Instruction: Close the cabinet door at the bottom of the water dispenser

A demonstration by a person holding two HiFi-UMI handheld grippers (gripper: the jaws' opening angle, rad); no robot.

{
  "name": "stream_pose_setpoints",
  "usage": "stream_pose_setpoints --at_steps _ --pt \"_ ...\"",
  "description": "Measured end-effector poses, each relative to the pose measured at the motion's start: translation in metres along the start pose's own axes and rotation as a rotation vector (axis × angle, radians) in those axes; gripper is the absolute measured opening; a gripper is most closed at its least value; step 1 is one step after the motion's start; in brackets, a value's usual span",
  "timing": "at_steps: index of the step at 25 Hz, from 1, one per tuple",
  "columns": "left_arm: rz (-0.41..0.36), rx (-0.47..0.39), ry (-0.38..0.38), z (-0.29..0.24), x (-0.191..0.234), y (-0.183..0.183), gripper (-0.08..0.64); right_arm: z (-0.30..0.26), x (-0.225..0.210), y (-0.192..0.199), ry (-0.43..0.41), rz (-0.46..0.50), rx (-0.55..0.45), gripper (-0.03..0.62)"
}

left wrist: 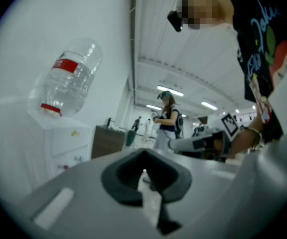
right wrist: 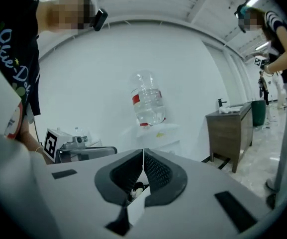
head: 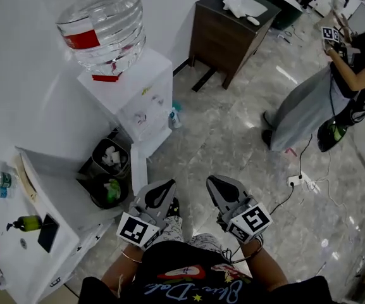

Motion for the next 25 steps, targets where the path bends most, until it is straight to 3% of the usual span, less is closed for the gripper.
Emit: stream_pose_setpoints --at_steps 3,6,8,12,17,21,25 --pt "0.041 0.025 -0.044 -0.023 0.044 0.020 -0.003 -0.051 -0.023 0.019 -0.022 -0.051 0.036 0.017" --pt "0.210 0.021 -0.046 -0.039 0.079 0.052 -0.003 -0.090 -0.037 0.063 -0.071 -0.091 0.148 0.017" --pt "0.297 0.038 -0.087 -0.034 0.100 0.080 -0.003 -0.102 -0.036 0.093 -0.103 -0.128 0.195 0.017" --pt "0.287 0.158 -0.256 -0.021 0.152 0.157 -0.003 -0.119 -0.043 0.158 -0.132 -0.187 0.247 0.017" --pt "0.334 0.220 -0.478 0.001 0.230 0.252 -0.003 -0.166 -0.052 0.242 -0.174 -0.154 0.339 0.017" --pt "0.336 0.277 -0.612 0.026 0.283 0.305 -0.003 -0.195 -0.041 0.270 -0.253 -0.099 0.341 0.017" --pt "0.361 0.330 -0.723 0.055 0.327 0.347 -0.003 -0.207 -0.032 0.292 -0.295 -0.126 0.353 0.017"
Point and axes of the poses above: the fingertips, and each gripper's own axes: z backward along the fingers, x to its left, y out of its underside, the point moved 1 cm from there along z, backward along the fingers, and after that the axes turned 8 degrees about z, right-handed, at the moved point
